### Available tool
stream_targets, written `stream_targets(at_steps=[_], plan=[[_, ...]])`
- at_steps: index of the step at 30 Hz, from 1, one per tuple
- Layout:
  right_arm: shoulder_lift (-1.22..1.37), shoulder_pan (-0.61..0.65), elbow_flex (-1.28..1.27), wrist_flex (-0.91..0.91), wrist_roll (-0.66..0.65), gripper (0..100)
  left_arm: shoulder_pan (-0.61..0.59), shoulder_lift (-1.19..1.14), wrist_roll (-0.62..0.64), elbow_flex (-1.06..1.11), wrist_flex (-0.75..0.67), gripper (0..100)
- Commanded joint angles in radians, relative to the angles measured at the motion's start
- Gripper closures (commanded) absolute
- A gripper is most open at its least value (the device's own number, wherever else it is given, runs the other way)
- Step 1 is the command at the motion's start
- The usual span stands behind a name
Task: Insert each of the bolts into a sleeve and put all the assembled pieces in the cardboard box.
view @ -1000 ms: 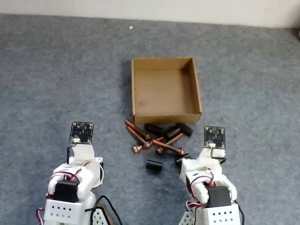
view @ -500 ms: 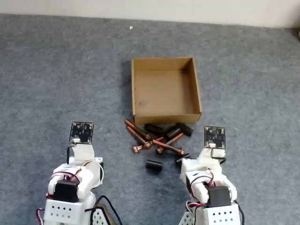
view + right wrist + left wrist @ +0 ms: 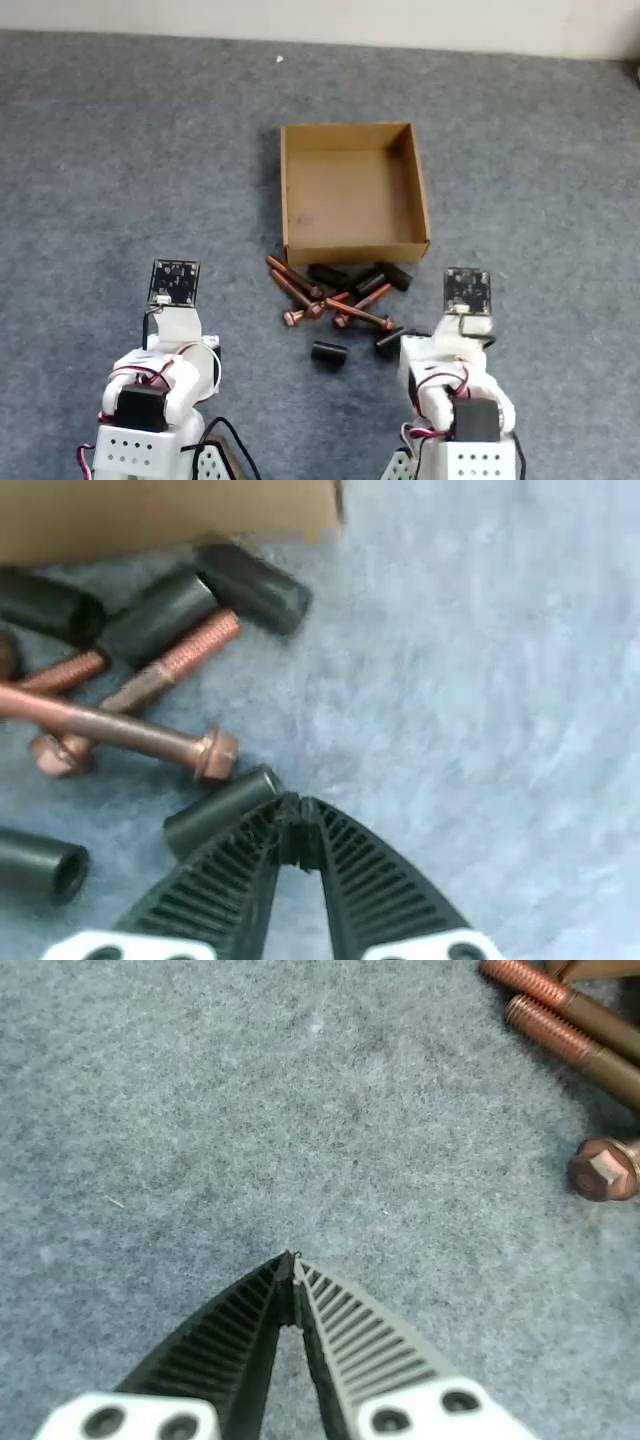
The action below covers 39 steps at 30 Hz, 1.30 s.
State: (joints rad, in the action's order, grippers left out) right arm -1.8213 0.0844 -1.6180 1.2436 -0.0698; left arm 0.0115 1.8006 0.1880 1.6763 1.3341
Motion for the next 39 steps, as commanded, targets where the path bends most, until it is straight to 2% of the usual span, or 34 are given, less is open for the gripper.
stream_targets(at_steps=[1, 5, 9, 13, 20, 28, 32, 39], plan=[[-0.004, -0.022, 0.125, 0.004, -0.253, 99.5, -0.001, 0.005, 0.006, 0.019, 0.008, 99], [0.005, -0.015, 0.191, -0.001, -0.482, 99.5, -0.001, 0.005, 0.006, 0.019, 0.008, 99], [0.039, -0.004, 0.260, -0.058, -0.428, 99.5, -0.001, 0.005, 0.006, 0.019, 0.008, 99], [0.245, 0.058, 0.363, -0.058, -0.427, 99.1, -0.001, 0.005, 0.006, 0.019, 0.008, 99], [0.757, 0.128, 0.625, -0.061, -0.423, 82.5, -0.001, 0.005, 0.006, 0.019, 0.008, 99], [1.233, 0.205, 0.786, -0.220, -0.430, 82.2, -0.001, 0.005, 0.006, 0.019, 0.008, 99], [1.419, 0.197, 0.860, -0.295, -0.431, 82.2, -0.001, 0.005, 0.006, 0.019, 0.008, 99], [1.673, 0.162, 1.018, -0.306, -0.514, 82.2, -0.001, 0.005, 0.006, 0.019, 0.008, 99]])
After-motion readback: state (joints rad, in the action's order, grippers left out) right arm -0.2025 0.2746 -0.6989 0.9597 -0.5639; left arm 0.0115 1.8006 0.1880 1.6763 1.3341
